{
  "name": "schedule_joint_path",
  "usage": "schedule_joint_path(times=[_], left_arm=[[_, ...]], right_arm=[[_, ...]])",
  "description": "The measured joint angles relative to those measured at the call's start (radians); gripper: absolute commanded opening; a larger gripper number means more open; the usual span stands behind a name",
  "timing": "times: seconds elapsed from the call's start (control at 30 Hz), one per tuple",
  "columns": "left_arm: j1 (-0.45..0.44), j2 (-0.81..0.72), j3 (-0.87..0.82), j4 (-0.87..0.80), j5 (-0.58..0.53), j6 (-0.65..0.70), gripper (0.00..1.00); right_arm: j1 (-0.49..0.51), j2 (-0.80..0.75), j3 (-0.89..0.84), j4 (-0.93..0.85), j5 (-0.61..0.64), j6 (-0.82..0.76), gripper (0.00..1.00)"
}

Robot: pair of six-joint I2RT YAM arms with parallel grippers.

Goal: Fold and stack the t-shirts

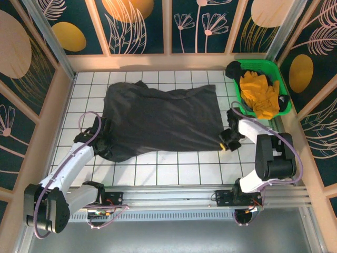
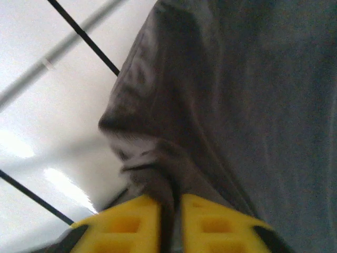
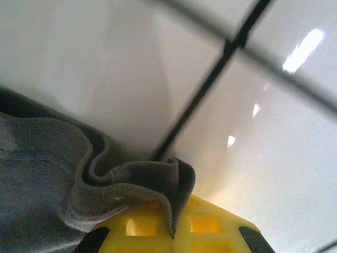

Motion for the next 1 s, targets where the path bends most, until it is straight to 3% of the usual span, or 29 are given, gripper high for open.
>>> schedule_joint_path(times=[0.07,0.13,0.3,0.53,0.63,1.0], left_arm=[[0.0,-0.003,-0.013,0.005,0.064,0.003,0.67],[0.0,-0.023,-0.013,-0.009,0.09,0.0,0.72],[0.0,-0.068,0.07,-0.097,0.056,0.021,0.64],[0.107,0.089,0.185,-0.06,-0.042,0.074,0.52],[0.138,0.149,0.158,-0.023,-0.04,0.093,0.48],[0.139,0.154,-0.093,0.109,0.115,0.061,0.51]], right_arm=[[-0.044,0.019,0.031,0.008,0.042,-0.032,0.0],[-0.061,0.039,0.057,0.013,0.071,-0.06,0.0],[-0.062,0.063,0.074,0.023,0.087,-0.105,0.0],[-0.062,0.067,0.074,0.023,0.09,-0.135,0.0],[-0.062,0.073,0.075,0.023,0.09,-0.144,0.0],[-0.062,0.077,0.076,0.031,0.081,-0.159,0.0]])
